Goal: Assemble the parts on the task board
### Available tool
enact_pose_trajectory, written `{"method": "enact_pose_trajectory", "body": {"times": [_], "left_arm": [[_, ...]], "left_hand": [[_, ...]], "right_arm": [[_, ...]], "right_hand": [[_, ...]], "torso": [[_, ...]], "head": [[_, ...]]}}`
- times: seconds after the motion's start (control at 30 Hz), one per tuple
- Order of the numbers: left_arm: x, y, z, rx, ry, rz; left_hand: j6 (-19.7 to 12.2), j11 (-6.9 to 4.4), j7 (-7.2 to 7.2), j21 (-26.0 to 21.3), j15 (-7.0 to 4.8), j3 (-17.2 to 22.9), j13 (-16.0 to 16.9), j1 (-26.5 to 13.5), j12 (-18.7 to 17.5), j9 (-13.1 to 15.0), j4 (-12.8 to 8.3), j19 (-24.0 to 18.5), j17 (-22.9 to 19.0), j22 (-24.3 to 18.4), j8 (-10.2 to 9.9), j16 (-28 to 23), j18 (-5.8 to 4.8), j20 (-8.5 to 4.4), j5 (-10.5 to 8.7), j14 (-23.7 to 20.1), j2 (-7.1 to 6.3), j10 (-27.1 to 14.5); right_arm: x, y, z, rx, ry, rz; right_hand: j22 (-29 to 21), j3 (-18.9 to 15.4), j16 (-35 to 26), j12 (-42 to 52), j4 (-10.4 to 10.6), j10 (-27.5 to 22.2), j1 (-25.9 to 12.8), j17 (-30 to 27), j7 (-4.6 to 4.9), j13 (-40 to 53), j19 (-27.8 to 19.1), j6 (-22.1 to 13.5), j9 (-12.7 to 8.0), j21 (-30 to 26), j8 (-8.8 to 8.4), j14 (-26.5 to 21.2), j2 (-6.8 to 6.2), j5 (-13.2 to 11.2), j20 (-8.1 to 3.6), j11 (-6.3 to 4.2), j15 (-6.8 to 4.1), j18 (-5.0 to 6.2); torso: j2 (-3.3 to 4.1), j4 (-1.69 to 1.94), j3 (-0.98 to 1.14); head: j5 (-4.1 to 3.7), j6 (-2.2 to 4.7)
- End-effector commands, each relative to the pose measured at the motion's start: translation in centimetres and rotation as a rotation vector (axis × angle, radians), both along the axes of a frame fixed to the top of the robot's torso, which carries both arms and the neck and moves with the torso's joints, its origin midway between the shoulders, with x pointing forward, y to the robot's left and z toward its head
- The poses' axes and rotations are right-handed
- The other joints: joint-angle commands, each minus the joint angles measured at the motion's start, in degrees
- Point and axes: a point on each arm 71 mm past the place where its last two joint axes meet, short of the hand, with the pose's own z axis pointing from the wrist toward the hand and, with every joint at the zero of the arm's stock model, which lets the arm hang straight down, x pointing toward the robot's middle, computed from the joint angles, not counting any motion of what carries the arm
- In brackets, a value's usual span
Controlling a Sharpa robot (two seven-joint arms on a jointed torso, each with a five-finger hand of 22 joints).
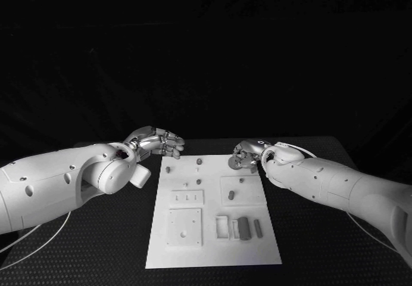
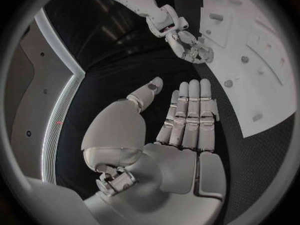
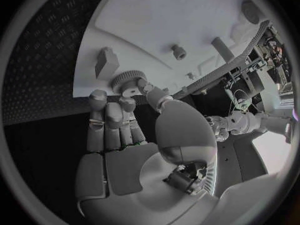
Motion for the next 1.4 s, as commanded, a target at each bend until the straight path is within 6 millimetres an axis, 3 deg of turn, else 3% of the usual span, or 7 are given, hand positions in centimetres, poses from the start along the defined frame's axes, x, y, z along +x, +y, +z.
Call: {"method": "enact_pose_trajectory", "body": {"times": [0.03, 0.23, 0.8, 1.4], "left_arm": [[0.0, -0.2, 0.1, -0.002, -0.007, -0.011], [-0.1, -0.1, 0.1, -0.001, -0.009, -0.009], [-0.1, 0.0, 0.3, 0.0, -0.015, -0.004], [0.2, -0.2, 0.2, 0.001, -0.019, -0.005]], "left_hand": [[-0.38, -0.02, -0.16, -0.34, 0.11, -0.38, 0.06, -0.39, -0.32, 0.07, 0.07, -0.01, 0.08, 0.1, -0.3, -0.35, 0.29, 0.01, -0.31, 0.19, 0.19, -0.46], [-0.38, -0.02, -0.16, -0.35, 0.11, -0.37, 0.07, -0.38, -0.32, 0.07, 0.08, 0.0, 0.09, 0.11, -0.3, -0.37, 0.29, 0.01, -0.31, 0.2, 0.21, -0.47], [-0.31, -0.03, -0.21, -0.42, 0.1, -0.27, 0.16, -0.16, -0.36, 0.12, -0.01, -0.02, 0.19, 0.15, -0.26, -0.48, 0.31, 0.0, -0.3, 0.2, 0.33, -0.5], [-0.31, -0.02, -0.21, -0.46, 0.11, -0.27, 0.23, -0.12, -0.38, 0.15, -0.05, -0.01, 0.27, 0.19, -0.25, -0.56, 0.3, 0.01, -0.31, 0.23, 0.34, -0.5]], "right_arm": [[-0.9, -0.7, -2.8, -0.091, 0.107, -0.022], [-0.8, -0.1, -1.6, -0.091, 0.031, -0.02], [-1.1, 2.8, 1.6, -0.11, -0.129, 0.052], [-3.6, 11.2, 3.2, -0.078, -0.308, 0.173]], "right_hand": [[1.15, 0.09, 0.03, 0.35, -0.18, -1.71, -0.63, 0.02, 0.58, -0.27, 0.08, 5.51, 0.46, 0.21, 0.52, 0.09, 0.31, 0.38, -0.27, 0.16, -0.65, 2.41], [1.17, 0.27, 0.0, 0.62, -0.38, -1.33, -0.78, -0.02, -0.09, -0.79, 0.35, 7.29, 0.79, 0.45, 1.29, 0.43, 0.43, 0.33, -0.51, -0.48, -1.27, 2.41], [1.01, 0.42, -0.26, 0.49, -0.12, -1.06, -1.72, -0.16, -0.15, -1.58, 0.69, 7.15, 0.55, 0.34, 0.85, 0.81, -1.14, 0.35, -0.71, -0.59, -1.43, 2.41], [0.91, 0.83, -0.36, 0.51, 0.06, -0.58, -1.84, -0.23, -0.28, -2.18, 1.29, 7.61, 0.45, 0.28, 0.81, 1.33, -2.43, 0.36, -0.98, -0.72, -1.56, 2.41]], "torso": [[0.0, 0.04, -0.04], [0.0, 0.02, -0.07], [0.01, 0.04, -0.08], [-0.01, 0.06, -0.08]], "head": [[-0.1, 0.16], [0.0, 0.2], [0.33, 0.67], [1.41, 1.43]]}}
